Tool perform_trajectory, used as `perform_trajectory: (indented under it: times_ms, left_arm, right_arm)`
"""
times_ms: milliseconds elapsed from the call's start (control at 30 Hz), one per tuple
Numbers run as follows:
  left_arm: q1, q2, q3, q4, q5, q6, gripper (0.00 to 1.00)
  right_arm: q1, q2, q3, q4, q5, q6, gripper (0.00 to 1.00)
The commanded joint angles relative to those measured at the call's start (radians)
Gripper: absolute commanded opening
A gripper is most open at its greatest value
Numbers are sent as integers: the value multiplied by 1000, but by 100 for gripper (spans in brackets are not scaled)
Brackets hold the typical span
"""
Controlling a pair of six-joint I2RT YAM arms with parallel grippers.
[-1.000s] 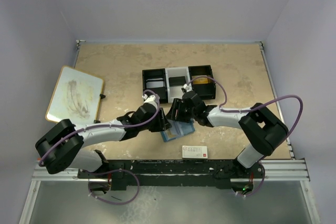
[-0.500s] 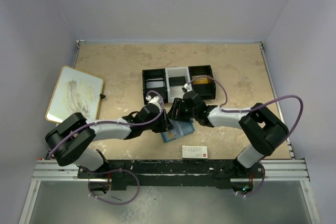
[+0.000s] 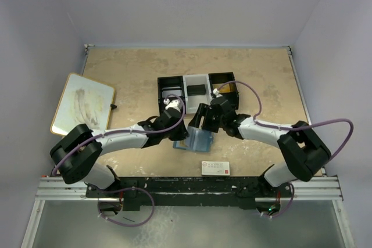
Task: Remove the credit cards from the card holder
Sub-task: Remove the credit card from the card holder.
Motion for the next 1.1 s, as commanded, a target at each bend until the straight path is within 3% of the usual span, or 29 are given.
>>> perform_trajectory:
  times_ms: [0, 233, 300, 367, 533, 667, 833, 933, 1067]
  left_arm:
    - [-1, -10, 80, -109, -69, 86, 0]
    - [-1, 50, 181, -217, -57, 160, 2]
    - [-2, 56, 192, -217, -47, 162, 6]
    - [-5, 58, 196, -208, -33, 163, 13]
    - [-12, 75, 184, -117, 65, 142, 40]
    - [-15, 128, 182, -33, 208, 111, 47]
    - [-23, 140, 190, -2, 260, 82, 50]
    - [-24, 124, 226, -90, 204, 109, 51]
    - [-13, 38, 379, -380, 41, 172, 53]
  right_arm:
    - [-79, -93, 13, -88, 58, -47, 73]
    - [-98, -242, -2, -119, 150, -53, 76]
    - [-99, -307, -35, -105, 205, -24, 84]
    - [-99, -371, -66, -127, 276, 53, 99]
    - [-101, -472, -117, -130, 324, 101, 100]
    - [-104, -493, -152, -79, 292, 127, 100]
    - [-104, -500, -165, -70, 276, 151, 100]
    - [-103, -513, -160, -91, 249, 154, 100]
    - [-103, -534, -98, -180, 155, 154, 95]
